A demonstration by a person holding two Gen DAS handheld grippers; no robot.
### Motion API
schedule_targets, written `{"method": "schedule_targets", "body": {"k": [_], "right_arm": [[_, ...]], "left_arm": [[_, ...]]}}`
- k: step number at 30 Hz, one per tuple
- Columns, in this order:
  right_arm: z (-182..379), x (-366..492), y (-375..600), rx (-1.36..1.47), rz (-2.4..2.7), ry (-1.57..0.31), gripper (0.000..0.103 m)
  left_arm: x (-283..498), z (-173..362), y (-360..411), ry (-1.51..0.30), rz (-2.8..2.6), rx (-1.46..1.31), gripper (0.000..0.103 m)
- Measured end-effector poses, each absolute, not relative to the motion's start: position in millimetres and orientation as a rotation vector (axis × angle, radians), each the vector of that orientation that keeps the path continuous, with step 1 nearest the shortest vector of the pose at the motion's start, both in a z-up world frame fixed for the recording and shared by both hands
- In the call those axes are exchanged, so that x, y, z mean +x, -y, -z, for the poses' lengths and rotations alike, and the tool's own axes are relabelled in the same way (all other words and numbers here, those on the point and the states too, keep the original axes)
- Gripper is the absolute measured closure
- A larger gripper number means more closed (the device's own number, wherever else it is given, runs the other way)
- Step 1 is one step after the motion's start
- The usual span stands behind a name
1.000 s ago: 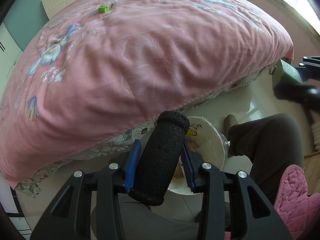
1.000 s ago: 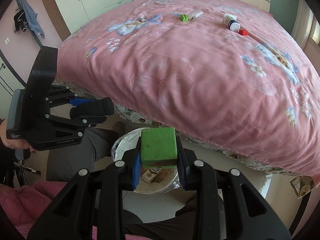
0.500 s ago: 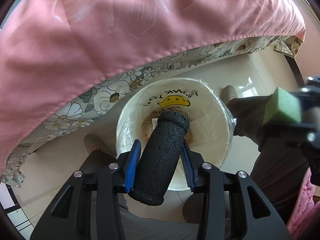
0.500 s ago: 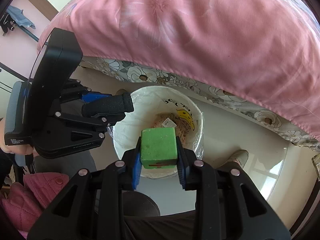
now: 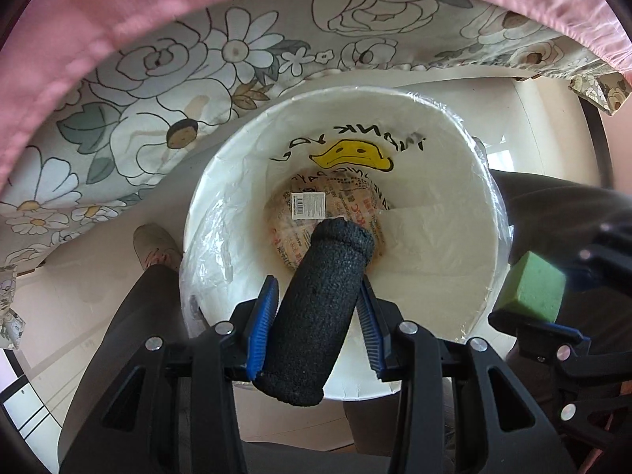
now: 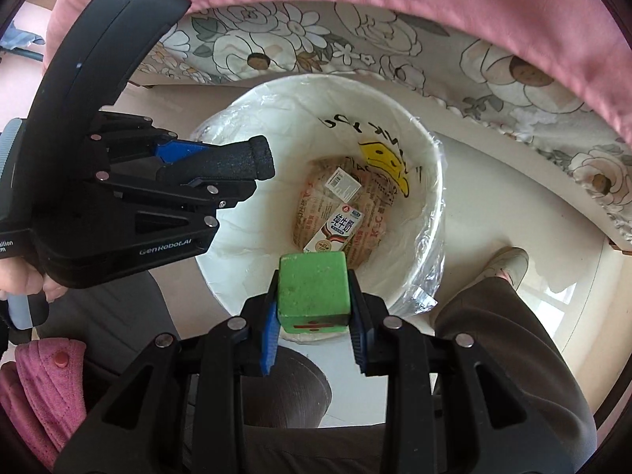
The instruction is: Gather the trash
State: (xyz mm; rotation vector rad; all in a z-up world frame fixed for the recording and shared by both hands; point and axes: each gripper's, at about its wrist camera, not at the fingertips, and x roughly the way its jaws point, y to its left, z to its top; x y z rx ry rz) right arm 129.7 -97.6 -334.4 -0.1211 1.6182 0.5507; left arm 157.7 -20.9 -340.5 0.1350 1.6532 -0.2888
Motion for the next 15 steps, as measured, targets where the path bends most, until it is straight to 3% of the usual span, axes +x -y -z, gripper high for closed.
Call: {"method": "schedule_targets", "body": {"k": [15], "right_arm": [[399.8,147.5,80.8,-0.036,-0.535,-1.748,0.072]], "left_arm": [[171.7,400.0,22.6,-1.773,0.275,-0.023,0.060]]}}
